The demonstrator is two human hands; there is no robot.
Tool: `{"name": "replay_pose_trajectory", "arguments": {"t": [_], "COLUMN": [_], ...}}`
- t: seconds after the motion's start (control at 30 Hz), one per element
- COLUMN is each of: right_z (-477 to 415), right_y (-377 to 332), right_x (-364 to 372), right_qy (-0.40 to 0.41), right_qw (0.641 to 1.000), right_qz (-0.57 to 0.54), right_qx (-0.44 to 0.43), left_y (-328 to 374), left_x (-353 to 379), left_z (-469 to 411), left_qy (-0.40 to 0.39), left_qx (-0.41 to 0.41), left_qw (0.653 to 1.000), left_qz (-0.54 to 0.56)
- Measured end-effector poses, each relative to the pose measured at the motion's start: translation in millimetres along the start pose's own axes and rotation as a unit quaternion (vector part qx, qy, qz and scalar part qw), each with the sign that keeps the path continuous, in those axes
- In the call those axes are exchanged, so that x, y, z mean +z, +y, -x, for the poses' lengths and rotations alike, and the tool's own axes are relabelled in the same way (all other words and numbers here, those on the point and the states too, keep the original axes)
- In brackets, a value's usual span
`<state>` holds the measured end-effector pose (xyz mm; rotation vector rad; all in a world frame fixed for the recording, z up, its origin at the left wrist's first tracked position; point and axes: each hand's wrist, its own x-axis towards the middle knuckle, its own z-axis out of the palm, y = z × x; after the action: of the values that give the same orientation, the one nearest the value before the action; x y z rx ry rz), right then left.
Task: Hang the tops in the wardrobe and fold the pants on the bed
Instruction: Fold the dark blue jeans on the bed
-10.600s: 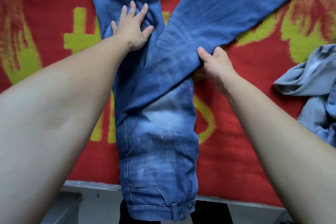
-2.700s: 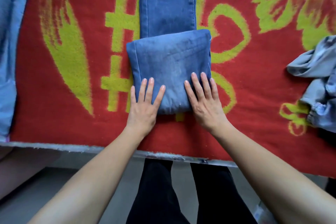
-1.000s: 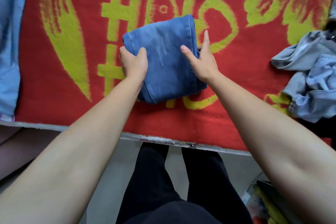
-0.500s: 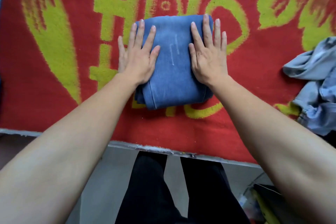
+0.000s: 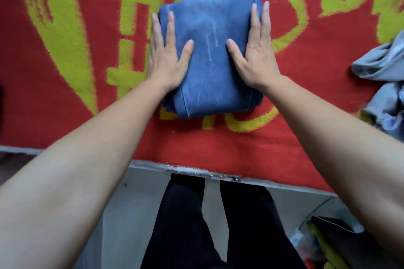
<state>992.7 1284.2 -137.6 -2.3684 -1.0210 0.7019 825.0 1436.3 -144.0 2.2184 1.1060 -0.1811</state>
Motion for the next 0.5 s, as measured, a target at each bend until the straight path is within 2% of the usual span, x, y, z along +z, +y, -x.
{"name": "replay_pose_trajectory", "arguments": {"t": [0.17,0.23,0.33,0.43,0.5], "right_z": [72.9,95.8,110.4,110.7,106.1], "right_y": [8.5,5.6,-8.5,-18.5,-19.0], "right_x": [8.0,15.5,31.7,43.8,45.4], "right_qy": [0.01,0.038,0.103,0.131,0.121], "right_qw": [0.998,0.989,0.927,0.853,0.822], "right_qz": [-0.016,-0.067,-0.186,-0.276,-0.309], "right_qx": [0.054,0.125,0.309,0.423,0.462], "left_y": [-15.1,-15.5,-10.9,-6.4,-1.0], "left_x": [14.4,25.2,36.1,32.8,29.2], "left_z": [86.7,114.4,131.5,125.3,111.3], "left_qy": [0.025,0.023,0.012,0.02,0.014], "left_qx": [-0.068,-0.153,-0.309,-0.334,-0.328], "left_qw": [0.995,0.971,0.876,0.845,0.828], "left_qz": [0.072,0.184,0.371,0.417,0.454]}}
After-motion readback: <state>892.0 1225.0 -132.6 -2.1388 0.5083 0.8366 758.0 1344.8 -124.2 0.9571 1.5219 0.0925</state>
